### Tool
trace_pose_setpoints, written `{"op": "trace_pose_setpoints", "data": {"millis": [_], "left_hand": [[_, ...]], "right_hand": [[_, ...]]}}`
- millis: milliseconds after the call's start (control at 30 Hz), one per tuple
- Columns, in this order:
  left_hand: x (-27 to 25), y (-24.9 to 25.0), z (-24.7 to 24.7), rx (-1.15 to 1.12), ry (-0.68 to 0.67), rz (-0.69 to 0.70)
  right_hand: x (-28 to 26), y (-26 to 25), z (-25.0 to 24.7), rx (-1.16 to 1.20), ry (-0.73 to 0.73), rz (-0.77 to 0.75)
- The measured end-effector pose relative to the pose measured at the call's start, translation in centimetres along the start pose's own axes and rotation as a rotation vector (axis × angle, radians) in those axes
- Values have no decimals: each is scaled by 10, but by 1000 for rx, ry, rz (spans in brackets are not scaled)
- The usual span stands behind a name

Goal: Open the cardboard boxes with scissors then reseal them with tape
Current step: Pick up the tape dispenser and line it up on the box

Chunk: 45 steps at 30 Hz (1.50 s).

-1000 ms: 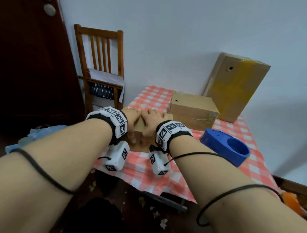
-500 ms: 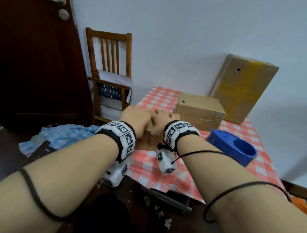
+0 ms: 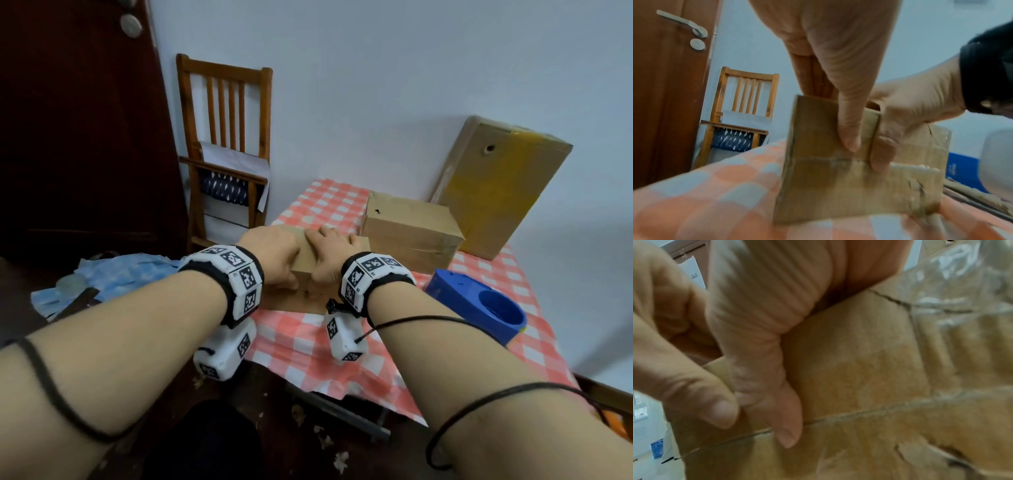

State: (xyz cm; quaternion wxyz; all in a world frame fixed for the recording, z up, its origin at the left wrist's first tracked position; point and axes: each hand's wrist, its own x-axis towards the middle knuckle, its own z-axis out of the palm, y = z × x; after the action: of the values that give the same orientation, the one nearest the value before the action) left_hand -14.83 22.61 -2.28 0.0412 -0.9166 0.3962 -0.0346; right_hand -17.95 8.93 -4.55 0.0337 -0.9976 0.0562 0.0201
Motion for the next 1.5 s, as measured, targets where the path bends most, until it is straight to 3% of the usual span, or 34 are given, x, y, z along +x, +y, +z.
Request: {"op": "trace_pose_setpoints", "data": {"millis": [167, 300, 467, 600, 700, 867, 1067, 1233, 1500], "left_hand": [[23, -10, 1, 106, -252, 16], [34, -13, 0, -27, -290, -38], [30, -8, -5, -16, -298, -87], [17, -1, -12, 42, -284, -101], [2, 1, -2, 79, -201, -103], [-21, -2, 13, -13, -47, 124], [-21, 3, 14, 83, -42, -11], [-15, 8, 14, 102, -3, -25], [35, -15, 6, 43, -301, -150]], "right_hand": [[4, 0, 1, -2, -16, 5], [8, 3, 3, 1, -9, 8], [8, 2, 3, 30, -34, 20], [8, 1, 2, 24, -39, 25], [7, 0, 0, 22, -39, 26], [5, -1, 0, 32, -28, 30], [5, 0, -1, 20, -41, 21], [3, 0, -1, 19, -41, 30], [5, 3, 0, -12, -44, -10]]}}
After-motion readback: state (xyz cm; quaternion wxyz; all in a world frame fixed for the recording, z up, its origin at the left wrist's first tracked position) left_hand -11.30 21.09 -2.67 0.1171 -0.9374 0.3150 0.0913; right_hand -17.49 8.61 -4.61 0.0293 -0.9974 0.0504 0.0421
